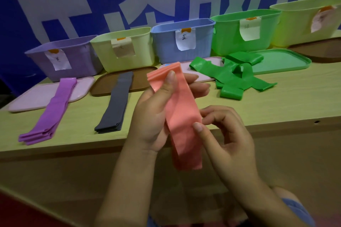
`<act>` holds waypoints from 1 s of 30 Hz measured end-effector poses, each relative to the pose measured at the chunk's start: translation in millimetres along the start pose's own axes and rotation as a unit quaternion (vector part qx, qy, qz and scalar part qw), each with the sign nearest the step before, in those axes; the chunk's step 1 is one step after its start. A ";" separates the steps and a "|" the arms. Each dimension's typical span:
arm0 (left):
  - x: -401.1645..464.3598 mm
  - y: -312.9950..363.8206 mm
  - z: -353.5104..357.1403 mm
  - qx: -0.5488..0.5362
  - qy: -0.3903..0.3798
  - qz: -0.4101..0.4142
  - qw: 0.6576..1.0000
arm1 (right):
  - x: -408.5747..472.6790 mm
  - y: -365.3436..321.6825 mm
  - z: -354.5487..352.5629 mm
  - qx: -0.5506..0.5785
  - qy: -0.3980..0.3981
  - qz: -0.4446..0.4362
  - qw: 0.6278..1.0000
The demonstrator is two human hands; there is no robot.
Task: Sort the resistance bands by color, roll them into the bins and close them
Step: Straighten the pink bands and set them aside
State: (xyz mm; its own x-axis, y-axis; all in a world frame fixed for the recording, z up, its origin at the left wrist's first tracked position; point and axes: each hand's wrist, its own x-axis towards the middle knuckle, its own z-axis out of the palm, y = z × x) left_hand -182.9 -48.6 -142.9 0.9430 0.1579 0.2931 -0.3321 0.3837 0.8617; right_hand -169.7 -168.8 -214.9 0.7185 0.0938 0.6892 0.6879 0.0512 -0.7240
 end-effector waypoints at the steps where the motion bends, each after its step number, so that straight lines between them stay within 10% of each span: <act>1: 1.4 -0.7 -0.9 0.008 0.012 0.005 1.000 | -1.2 -2.8 -1.0 0.014 -0.008 0.007 1.000; 8: 7.5 3.3 -2.3 0.003 0.015 -0.001 1.000 | -10.0 2.4 3.9 0.022 -0.067 0.129 0.989; 30: 1.3 15.2 -2.3 -0.097 -0.079 -0.056 0.991 | -21.9 16.0 11.1 -0.058 -0.006 0.019 0.998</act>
State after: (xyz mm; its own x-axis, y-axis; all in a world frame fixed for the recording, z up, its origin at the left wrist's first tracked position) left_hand -186.7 -40.4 -130.4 0.9607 -0.0342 0.2753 -0.2095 0.5613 0.8006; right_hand -175.5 -159.1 -241.9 0.7437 0.1055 0.6601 0.6677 -0.0683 -0.7413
